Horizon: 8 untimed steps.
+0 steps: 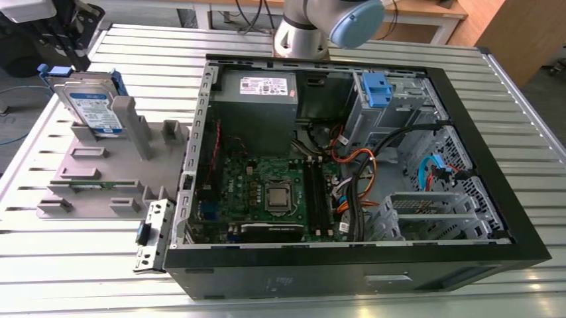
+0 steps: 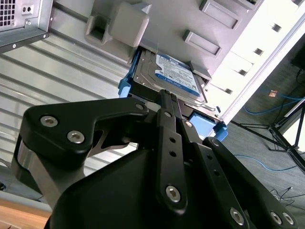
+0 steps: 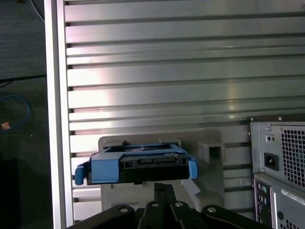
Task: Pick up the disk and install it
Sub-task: 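Reach for the disk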
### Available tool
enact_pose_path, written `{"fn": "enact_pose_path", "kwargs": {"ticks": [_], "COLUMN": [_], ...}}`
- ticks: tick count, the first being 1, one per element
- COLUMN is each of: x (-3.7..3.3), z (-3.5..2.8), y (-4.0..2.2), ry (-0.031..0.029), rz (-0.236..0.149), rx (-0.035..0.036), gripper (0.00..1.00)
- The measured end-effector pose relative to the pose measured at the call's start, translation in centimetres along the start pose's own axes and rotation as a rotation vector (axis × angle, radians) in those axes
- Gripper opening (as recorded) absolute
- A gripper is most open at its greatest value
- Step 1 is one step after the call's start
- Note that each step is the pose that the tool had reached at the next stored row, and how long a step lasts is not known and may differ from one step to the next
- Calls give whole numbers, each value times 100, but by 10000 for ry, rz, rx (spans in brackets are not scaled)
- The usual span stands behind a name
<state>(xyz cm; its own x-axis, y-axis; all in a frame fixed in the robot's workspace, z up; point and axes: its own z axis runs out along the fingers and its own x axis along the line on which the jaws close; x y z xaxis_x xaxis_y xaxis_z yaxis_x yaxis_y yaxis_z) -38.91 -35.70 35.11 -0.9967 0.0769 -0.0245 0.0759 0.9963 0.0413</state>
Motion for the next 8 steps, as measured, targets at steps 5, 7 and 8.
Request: {"fn": "enact_pose_path", "kwargs": {"ticks": [5,7,8], "x": [1,1,1], "z": [1,4,4], "y": [0,1,1], "ry": [-1,45,116], "rz": [-1,2,5], "rx": [7,13,17], "gripper": [11,11,11]}}
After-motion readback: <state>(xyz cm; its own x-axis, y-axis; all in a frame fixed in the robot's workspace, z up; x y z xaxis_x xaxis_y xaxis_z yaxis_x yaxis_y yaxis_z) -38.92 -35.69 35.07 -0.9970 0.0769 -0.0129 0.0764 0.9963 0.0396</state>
